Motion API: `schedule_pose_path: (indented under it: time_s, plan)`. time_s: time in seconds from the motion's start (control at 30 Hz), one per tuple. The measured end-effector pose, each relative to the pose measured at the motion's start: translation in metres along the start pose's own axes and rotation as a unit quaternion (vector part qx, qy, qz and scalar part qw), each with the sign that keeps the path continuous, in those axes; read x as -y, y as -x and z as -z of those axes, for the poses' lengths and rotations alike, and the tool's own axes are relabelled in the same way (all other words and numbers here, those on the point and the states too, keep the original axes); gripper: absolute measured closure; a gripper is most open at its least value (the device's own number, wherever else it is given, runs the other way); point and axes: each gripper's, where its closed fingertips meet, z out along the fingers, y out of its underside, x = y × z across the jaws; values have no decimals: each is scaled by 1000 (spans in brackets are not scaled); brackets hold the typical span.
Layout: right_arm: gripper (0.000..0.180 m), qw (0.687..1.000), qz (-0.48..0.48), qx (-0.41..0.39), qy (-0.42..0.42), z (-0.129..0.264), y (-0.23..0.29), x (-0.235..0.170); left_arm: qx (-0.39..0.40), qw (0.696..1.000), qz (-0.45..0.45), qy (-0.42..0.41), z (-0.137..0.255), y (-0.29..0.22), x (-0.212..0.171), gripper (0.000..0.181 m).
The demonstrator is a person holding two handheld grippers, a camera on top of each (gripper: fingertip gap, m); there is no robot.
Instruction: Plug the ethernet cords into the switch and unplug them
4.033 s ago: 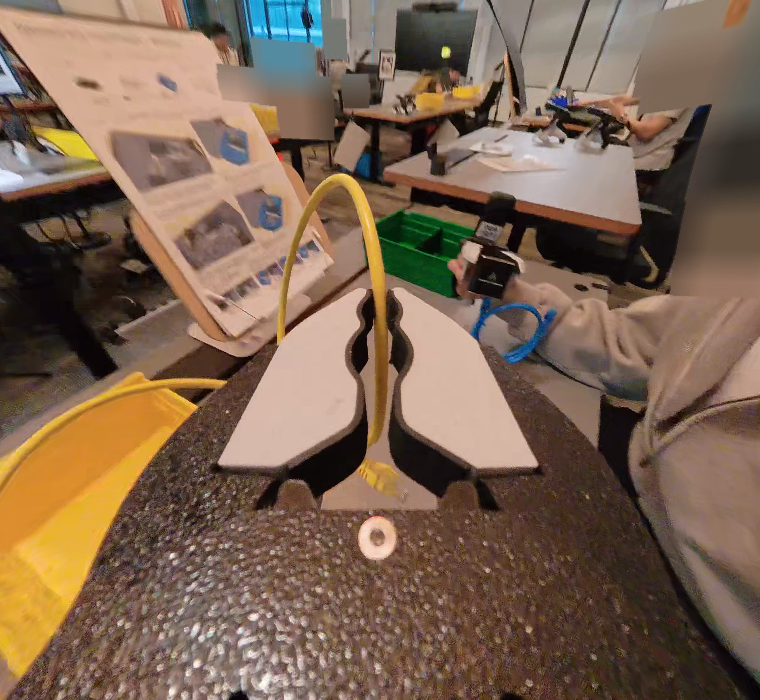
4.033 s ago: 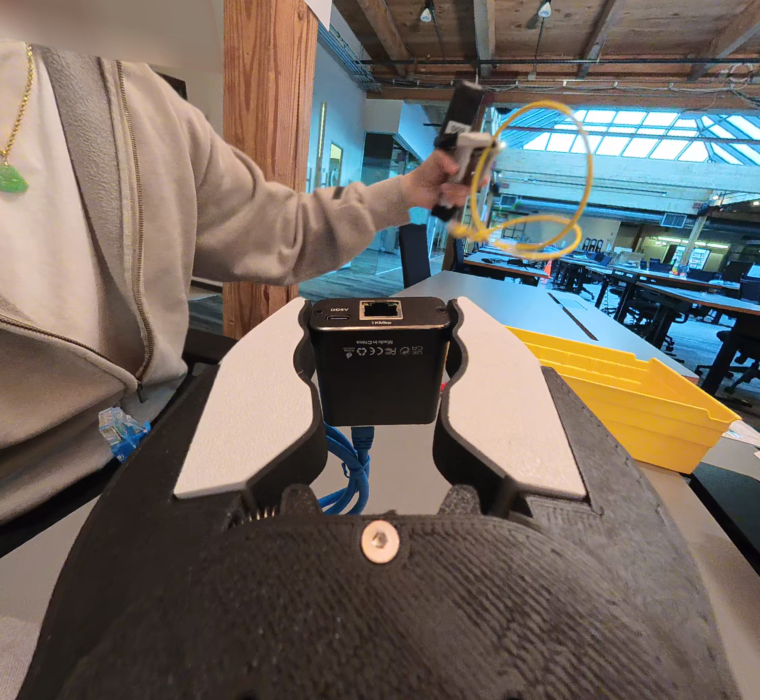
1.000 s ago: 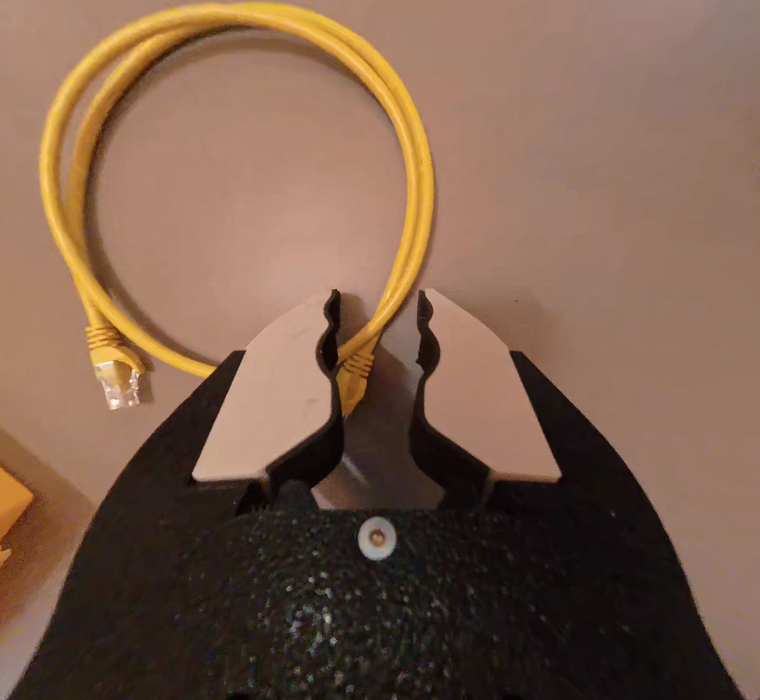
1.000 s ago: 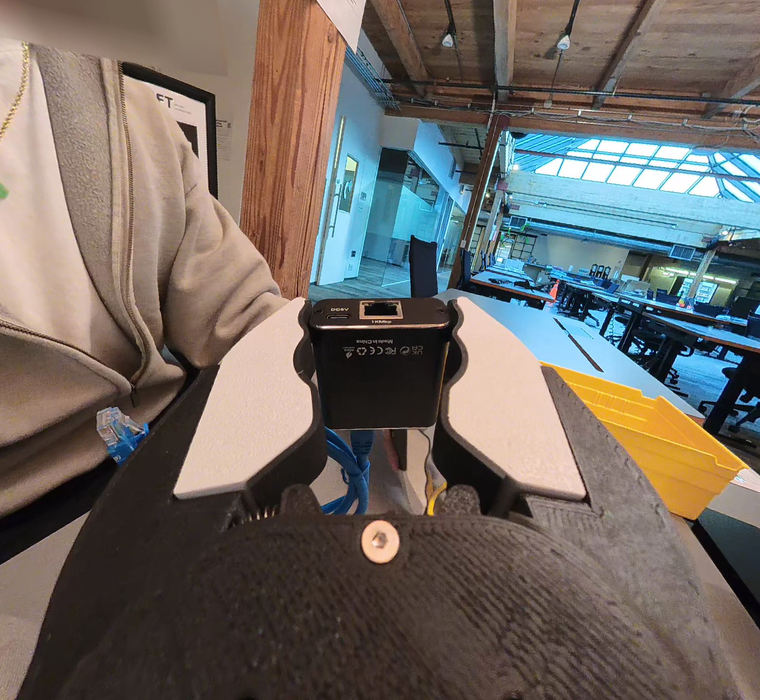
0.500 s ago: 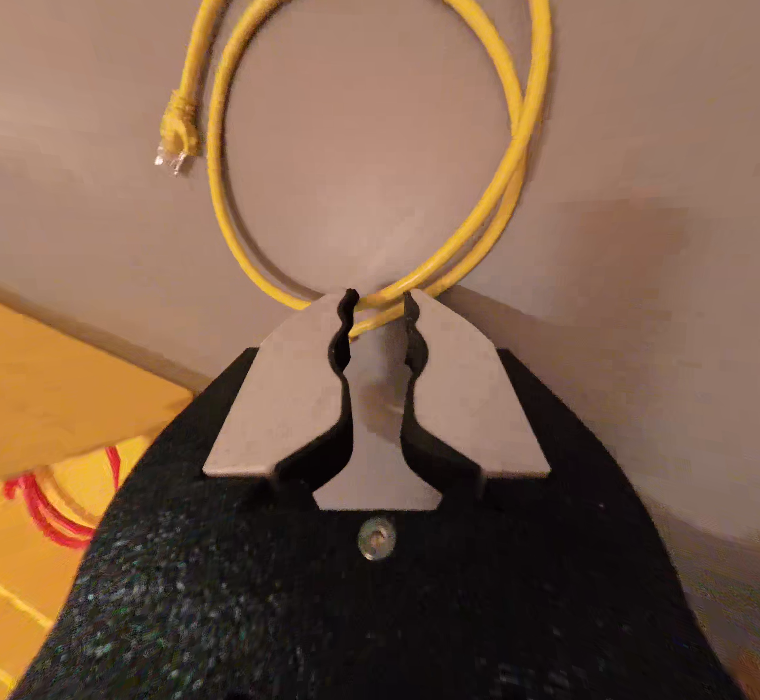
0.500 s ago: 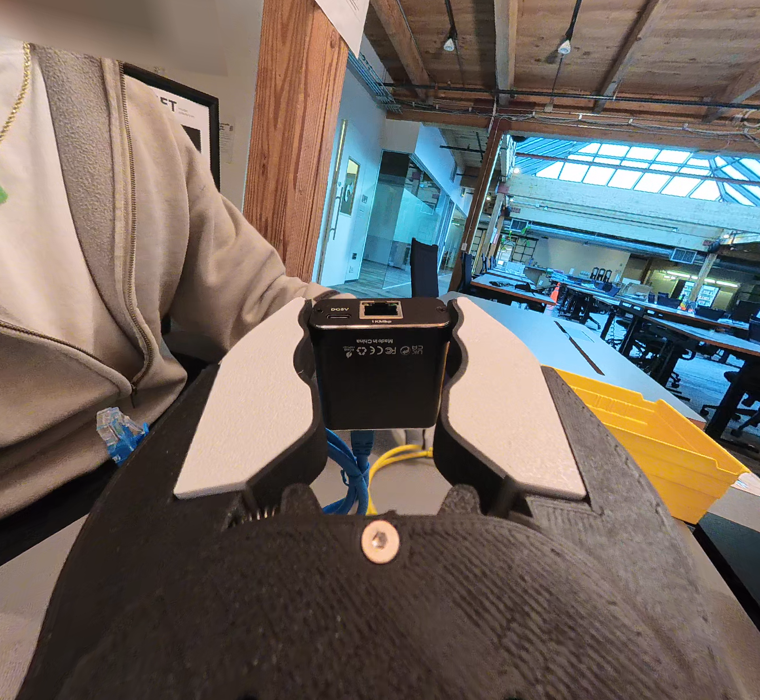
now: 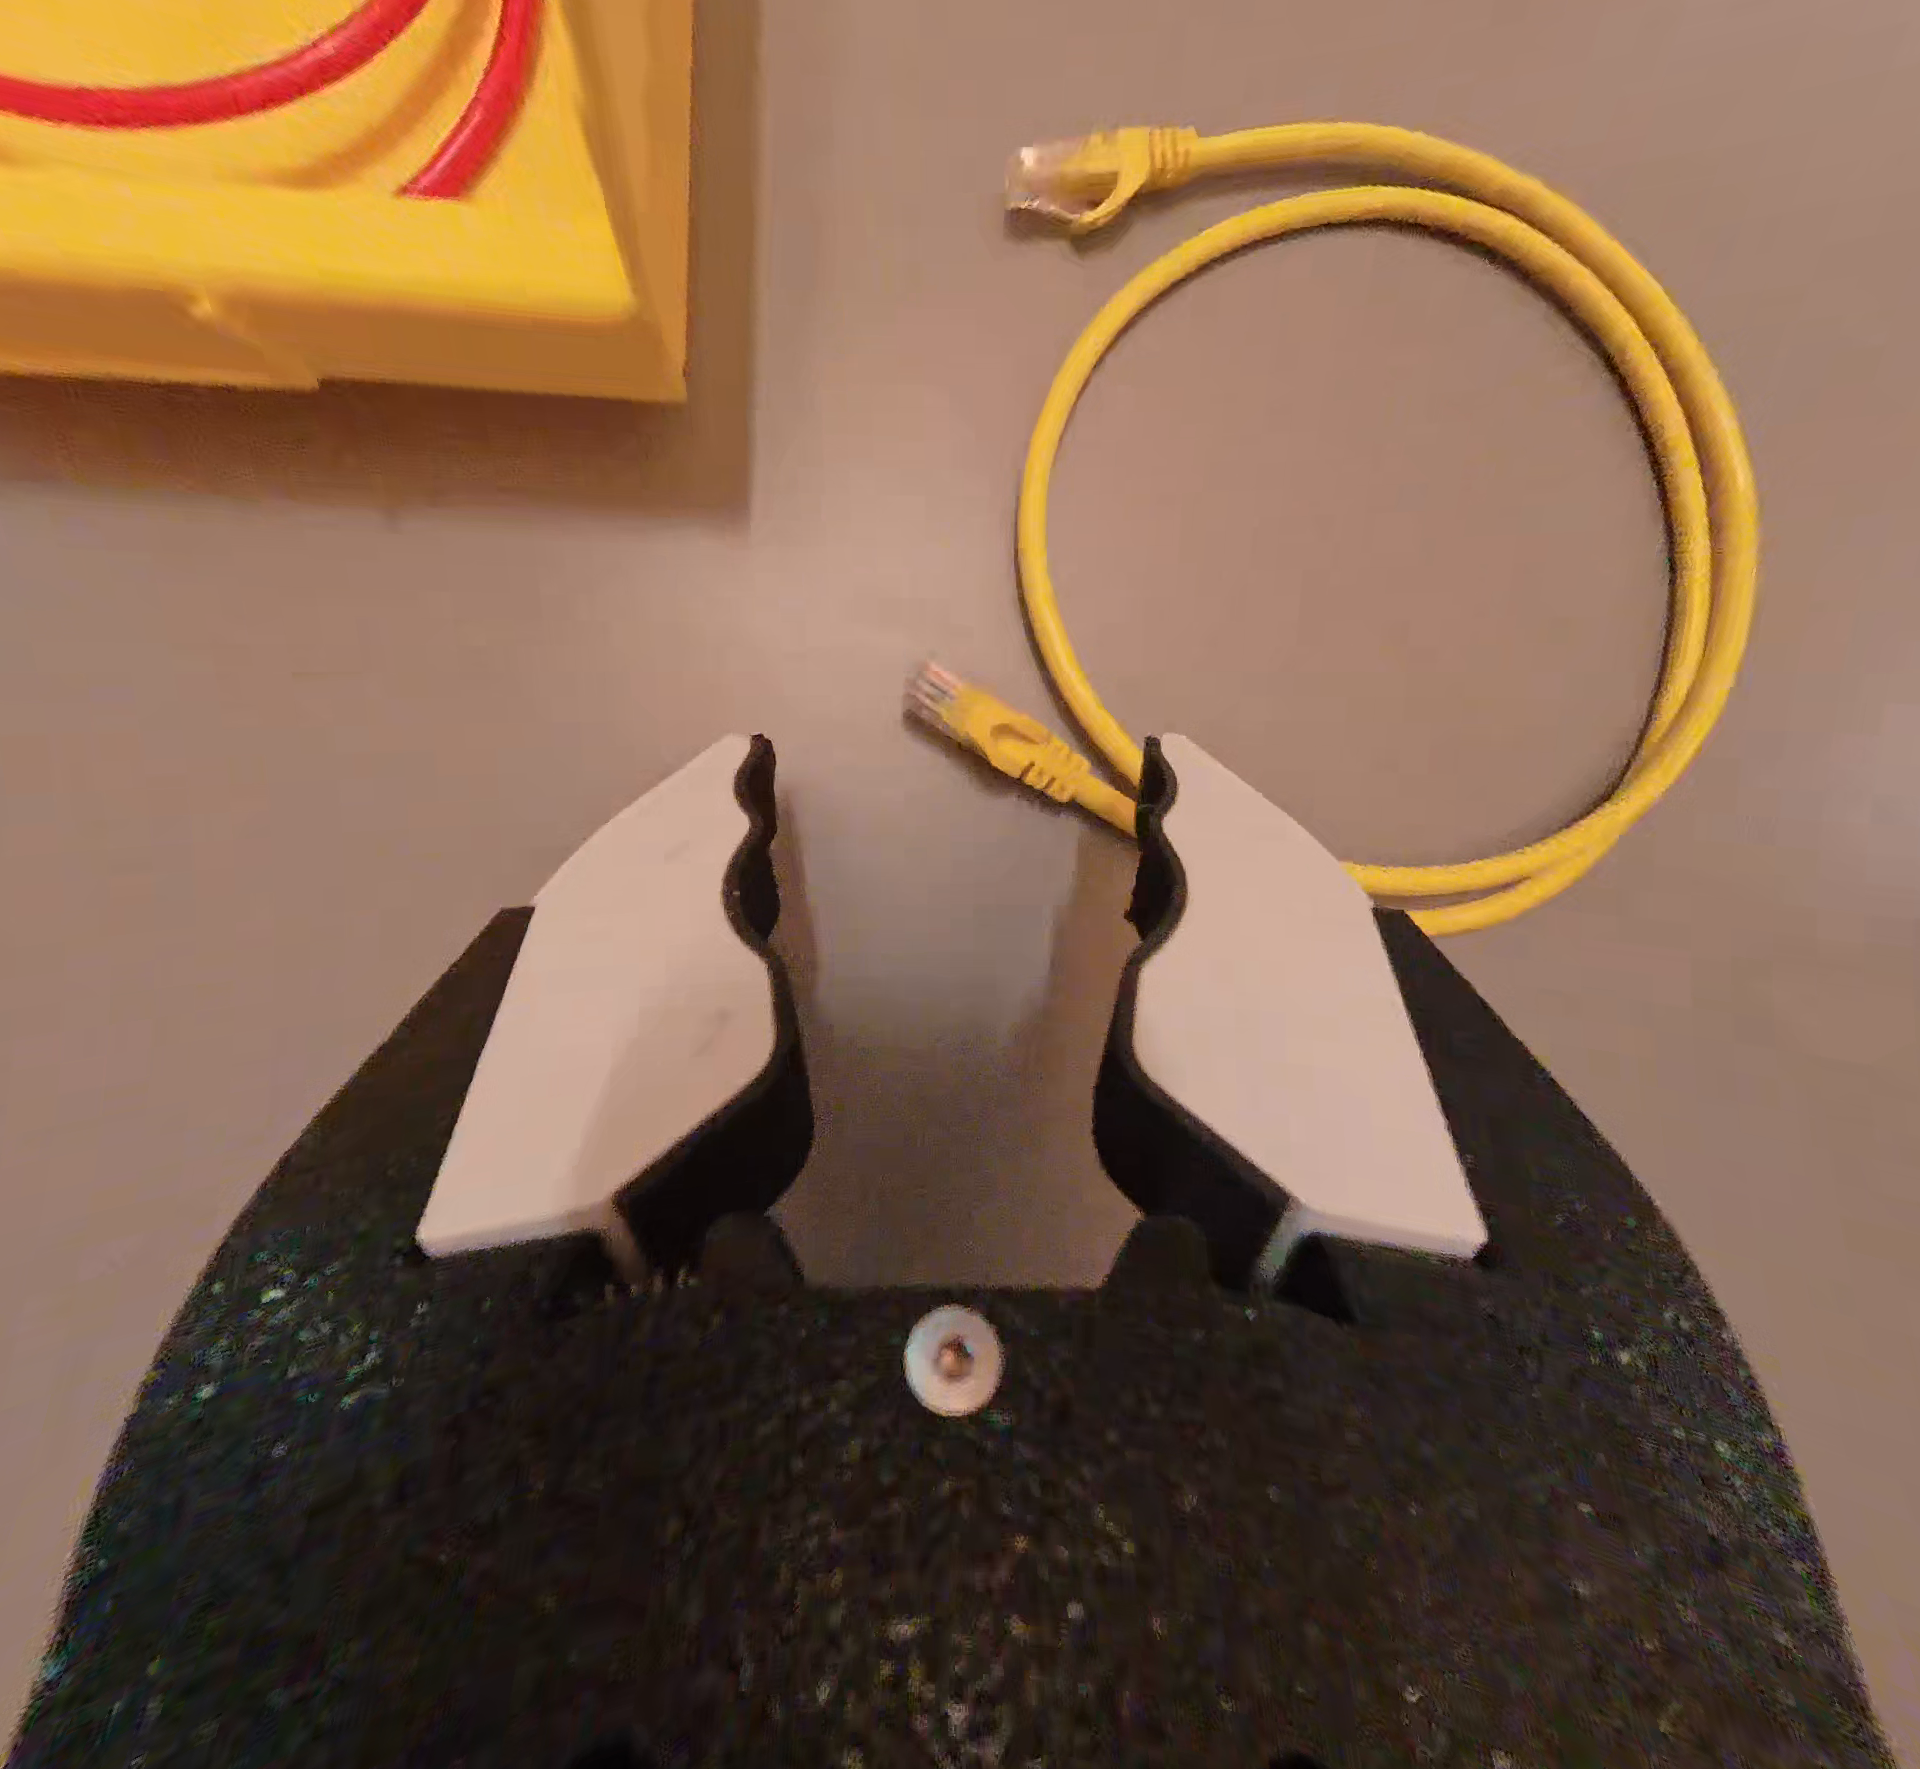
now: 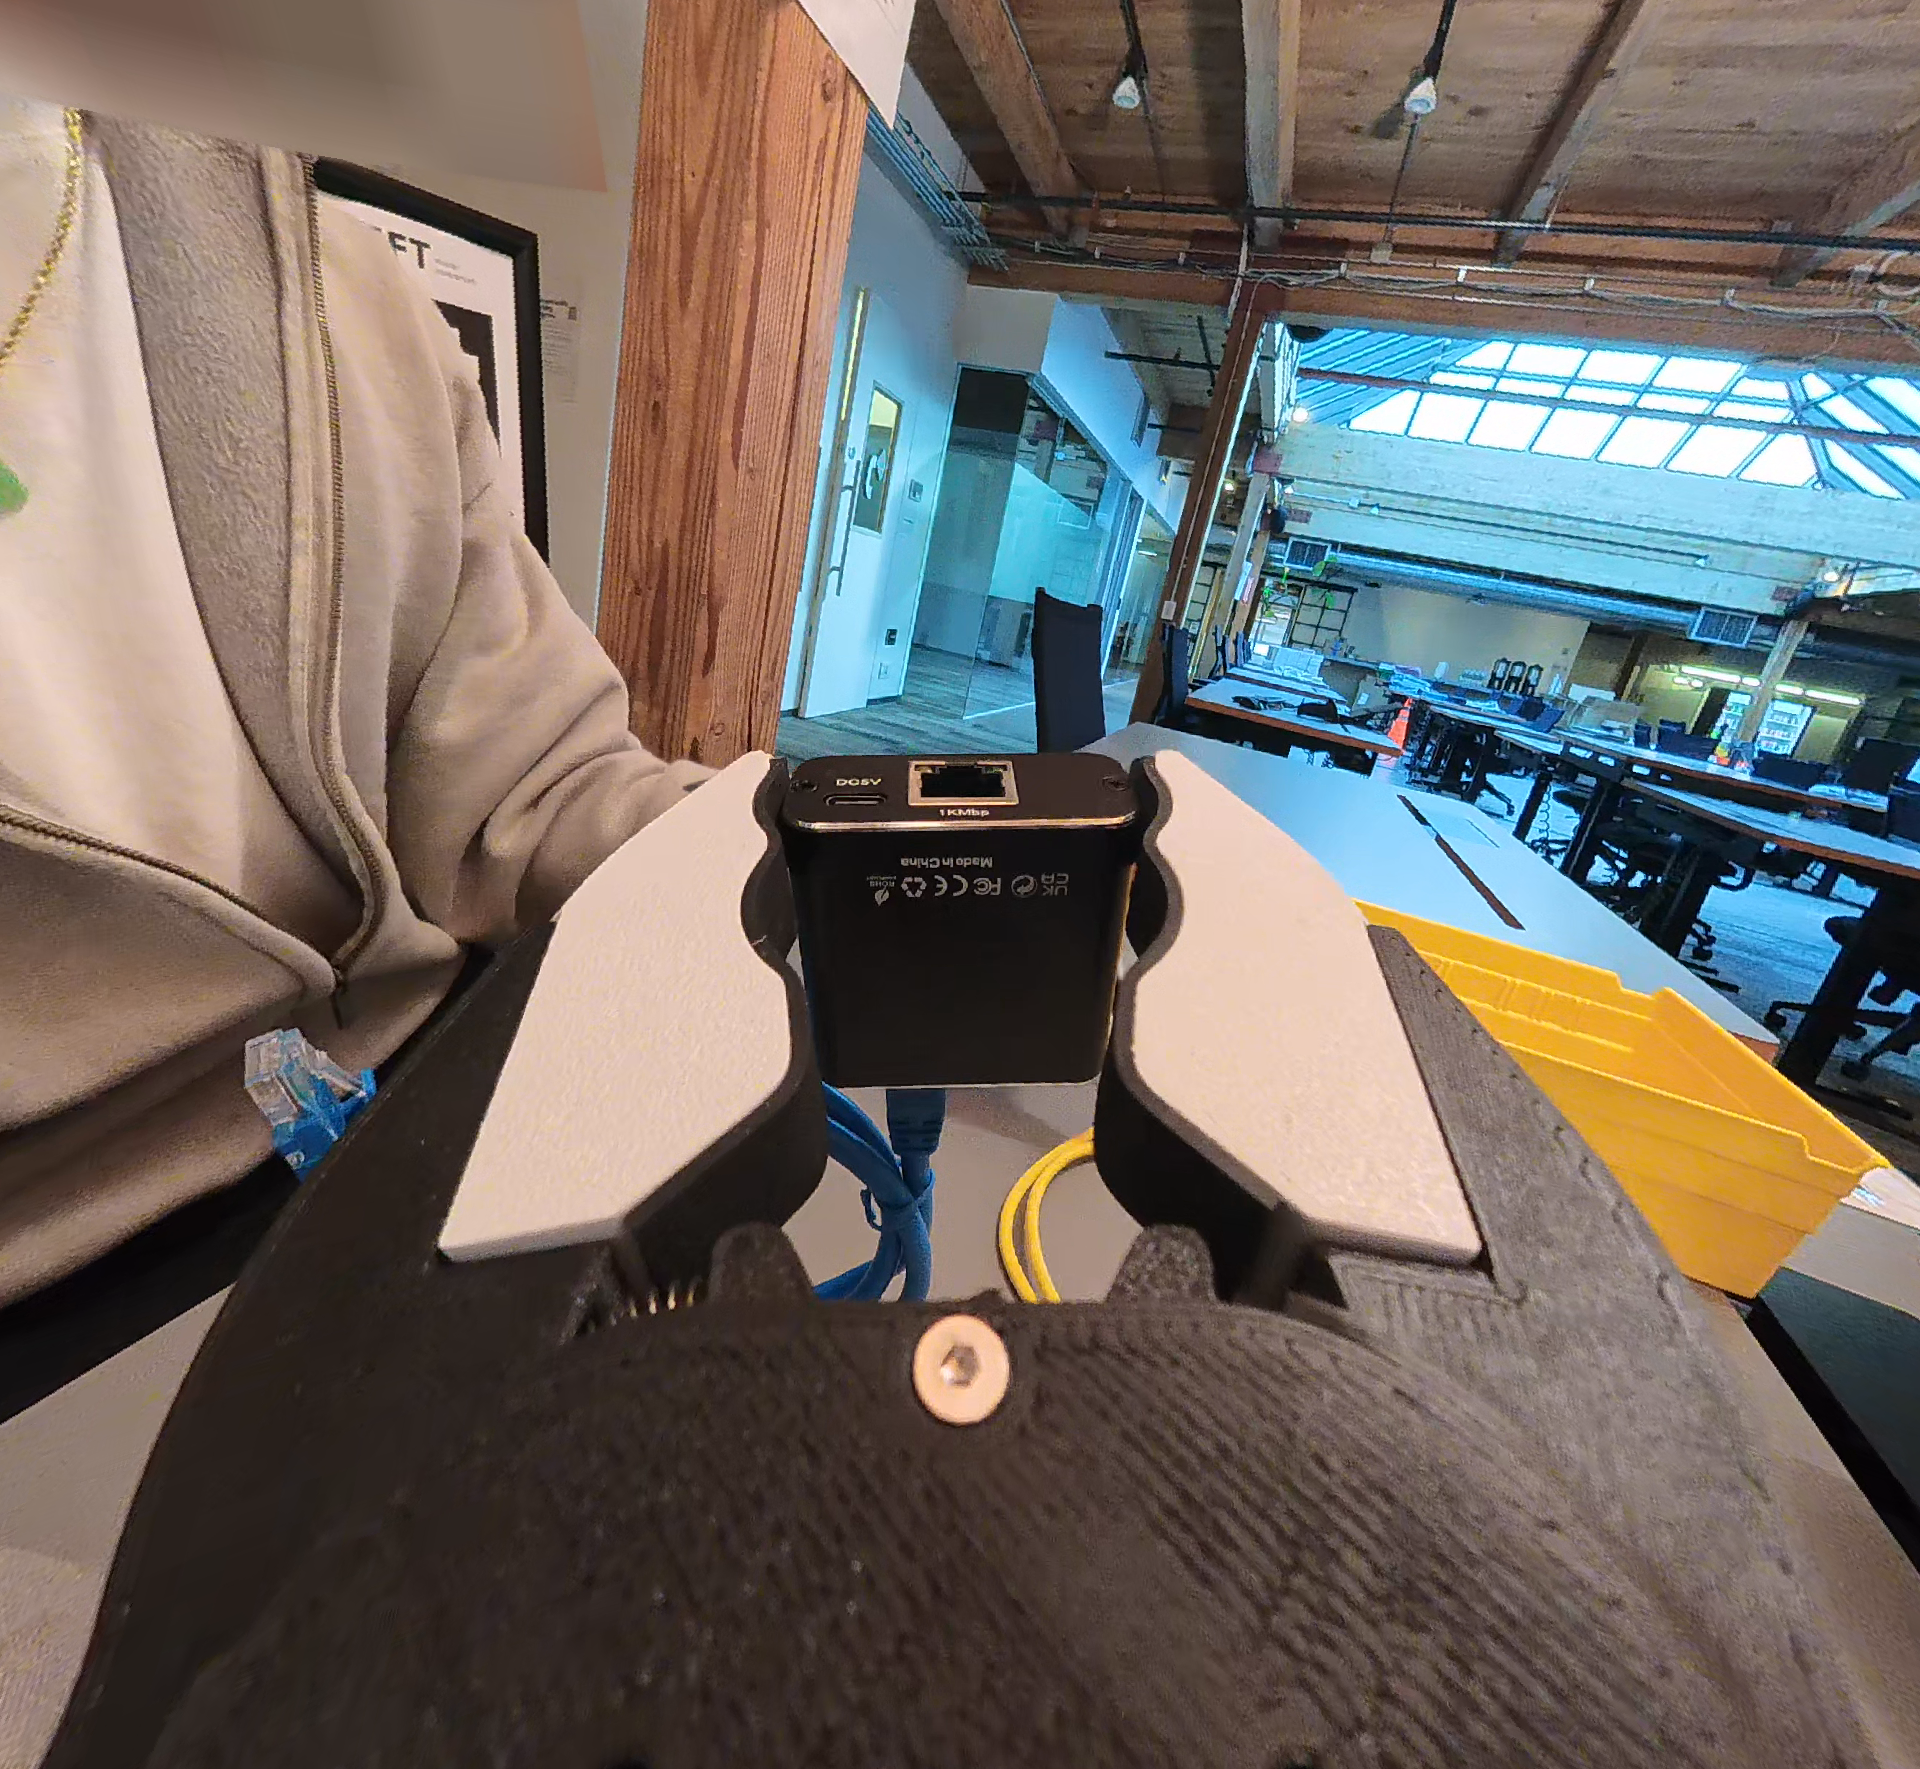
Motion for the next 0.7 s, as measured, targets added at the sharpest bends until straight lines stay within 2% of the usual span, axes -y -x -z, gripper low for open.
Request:
schedule_pose_path:
  time_s: [0.07, 0.2, 0.3, 0.37, 0.4, 0.47, 0.57, 0.63, 0.7]
  plan:
    - [116, 1000, 1, -1, 0, 0, 0, 0, -2, 1000, 27, 13, -5, -3, -7, 112]
    - [116, 1000, -2, 1, -1, 0, 0, -1, 13, 998, 48, 27, -18, -12, -17, 125]
    - [116, 1000, -3, 1, 2, -2, -1, -3, 3, 998, 61, 15, -26, -26, -8, 126]
    - [116, 1000, -3, 1, 3, -3, -1, -3, 19, 999, 38, 13, -34, -28, 1, 123]
    - [116, 1000, -3, 1, 3, -3, -1, -3, 22, 999, 17, 21, -37, -31, 3, 120]
    - [116, 1000, -1, 1, 4, -3, 0, -3, 24, 998, -44, 33, -42, -35, 7, 147]
    - [116, 1000, 3, 0, -1, -1, 0, 0, -22, 990, -131, 42, -44, -47, 9, 156]
    - [117, 1000, 4, -1, -7, 1, 0, 2, -56, 969, -236, 47, -43, -51, 8, 158]
    - [116, 1000, 5, -1, -8, 1, 0, 2, -115, 924, -358, 66, -36, -58, -3, 159]
